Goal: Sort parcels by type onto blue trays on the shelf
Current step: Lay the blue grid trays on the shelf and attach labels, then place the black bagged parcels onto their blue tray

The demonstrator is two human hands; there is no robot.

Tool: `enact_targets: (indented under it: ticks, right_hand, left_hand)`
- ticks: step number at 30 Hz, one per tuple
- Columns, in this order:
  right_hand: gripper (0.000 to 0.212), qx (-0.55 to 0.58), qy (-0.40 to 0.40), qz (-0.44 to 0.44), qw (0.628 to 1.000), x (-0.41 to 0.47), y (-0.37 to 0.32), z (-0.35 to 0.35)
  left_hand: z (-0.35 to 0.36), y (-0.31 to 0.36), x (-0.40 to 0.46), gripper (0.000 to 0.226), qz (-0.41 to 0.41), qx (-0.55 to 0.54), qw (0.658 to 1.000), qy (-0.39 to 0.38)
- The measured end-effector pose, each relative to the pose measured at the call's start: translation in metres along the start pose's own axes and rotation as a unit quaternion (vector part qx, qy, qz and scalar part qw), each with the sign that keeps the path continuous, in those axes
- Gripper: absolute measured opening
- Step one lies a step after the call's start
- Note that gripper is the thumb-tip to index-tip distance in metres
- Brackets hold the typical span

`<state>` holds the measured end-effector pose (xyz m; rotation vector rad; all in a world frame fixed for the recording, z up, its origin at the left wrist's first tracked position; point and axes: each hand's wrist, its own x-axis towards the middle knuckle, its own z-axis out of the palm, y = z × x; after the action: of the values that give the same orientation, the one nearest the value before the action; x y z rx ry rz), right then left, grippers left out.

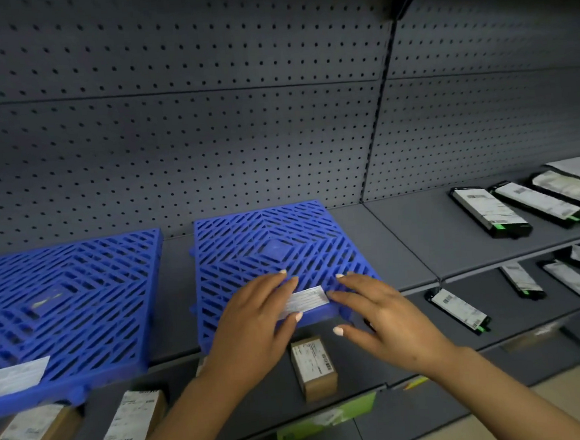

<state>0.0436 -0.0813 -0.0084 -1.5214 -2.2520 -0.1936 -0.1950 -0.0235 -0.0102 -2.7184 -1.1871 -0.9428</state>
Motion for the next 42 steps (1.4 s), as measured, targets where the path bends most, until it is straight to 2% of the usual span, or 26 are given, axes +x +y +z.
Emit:
enact_targets:
  ticks: [5, 12, 20, 27, 34, 42]
  right_hand:
    - [0.053, -0.023, 0.024, 0.027, 0.999, -0.022, 0.024, -0.032]
    - [0.056, -0.057, 0.035, 0.084, 0.994, -0.078, 0.085, -0.088]
    - [0.061, -0.076, 0.026, 0.139, 0.987, -0.167, 0.173, -0.161]
    - [0.064, -0.074, 0.019, 0.199, 0.977, -0.246, 0.236, -0.203]
    - [0.063, -0.078, 0.022, 0.244, 0.966, -0.278, 0.282, -0.222]
    - [0.063, -0.074, 0.006, 0.262, 0.962, -0.278, 0.344, -0.208]
  left_hand:
    - [-0.002, 0.038, 0.038, 0.061, 0.018, 0.021, 1.000, -0.014]
    - [0.017, 0.132, 0.095, 0.066, 0.058, 0.026, 0.997, -0.032]
    - [0.063, 0.257, 0.139, 0.068, 0.079, -0.009, 0.996, -0.050]
    - [0.121, 0.341, 0.155, 0.071, 0.087, -0.046, 0.992, -0.079]
    - [0.161, 0.380, 0.190, 0.070, 0.100, -0.054, 0.988, -0.109]
    - [0.209, 0.378, 0.236, 0.071, 0.058, -0.060, 0.987, -0.139]
